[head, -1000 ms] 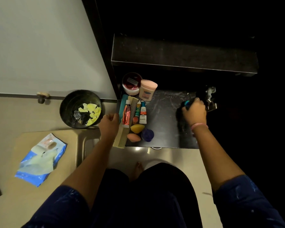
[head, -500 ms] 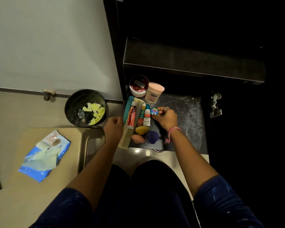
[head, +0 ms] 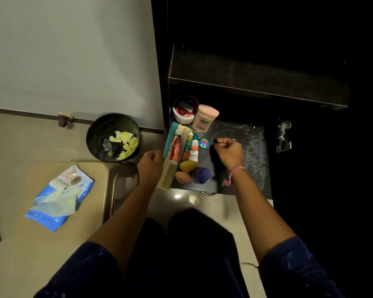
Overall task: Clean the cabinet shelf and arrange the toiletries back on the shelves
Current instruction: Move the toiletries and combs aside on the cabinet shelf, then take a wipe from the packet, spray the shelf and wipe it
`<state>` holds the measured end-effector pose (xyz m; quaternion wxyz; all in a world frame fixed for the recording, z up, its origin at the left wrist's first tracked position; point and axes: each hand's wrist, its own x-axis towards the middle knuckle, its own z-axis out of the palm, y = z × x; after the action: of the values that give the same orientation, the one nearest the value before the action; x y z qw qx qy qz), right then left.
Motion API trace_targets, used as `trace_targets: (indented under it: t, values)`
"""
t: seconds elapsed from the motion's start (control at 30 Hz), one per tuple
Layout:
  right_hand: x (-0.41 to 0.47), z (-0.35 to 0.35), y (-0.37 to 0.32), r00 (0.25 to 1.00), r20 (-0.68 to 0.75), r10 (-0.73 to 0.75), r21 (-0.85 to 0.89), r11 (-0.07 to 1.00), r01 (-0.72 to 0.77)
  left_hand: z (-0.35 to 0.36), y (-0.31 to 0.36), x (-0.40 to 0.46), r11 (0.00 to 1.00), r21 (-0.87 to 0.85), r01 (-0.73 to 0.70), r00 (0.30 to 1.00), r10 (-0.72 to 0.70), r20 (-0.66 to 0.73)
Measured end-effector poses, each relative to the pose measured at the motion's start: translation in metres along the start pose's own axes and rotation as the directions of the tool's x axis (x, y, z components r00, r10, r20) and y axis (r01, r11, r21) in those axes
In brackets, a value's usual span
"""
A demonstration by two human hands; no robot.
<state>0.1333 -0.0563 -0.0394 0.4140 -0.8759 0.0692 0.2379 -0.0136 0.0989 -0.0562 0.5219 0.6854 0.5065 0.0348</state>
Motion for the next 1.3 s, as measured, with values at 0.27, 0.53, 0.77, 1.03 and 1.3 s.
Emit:
trace_targets:
  t: [0.27,0.53,0.77,1.03,1.3]
  values:
    - [-0.059,-0.045,-0.046,0.967,-0.131,-0.218,0.236,0.940,0.244,-0.040,-0.015,-0.010,0.993,-0.113,0.023,1.000,-0.026,-0.017]
    - [-0.167,0.011,-0.109,0.851,-0.092,-0.517,0.072,0.849,0.523,-0.136,-0.054,-0.023,0.986,-0.160,0.055,0.999,-0.054,0.011]
    - [-0.234,0.153,-0.118,0.868,0.113,-0.483,0.153,0.872,0.465,-0.242,-0.132,-0.008,0.991,-0.073,0.115,0.992,-0.119,-0.052]
    - [-0.246,0.303,-0.078,0.916,0.335,-0.220,0.007,0.973,0.231,-0.320,-0.197,0.007,0.979,-0.031,0.203,0.979,-0.202,0.023]
    - [-0.257,0.383,-0.037,0.869,0.402,0.288,-0.008,0.950,-0.312,-0.331,-0.234,0.035,0.954,-0.010,0.300,0.951,-0.298,0.081]
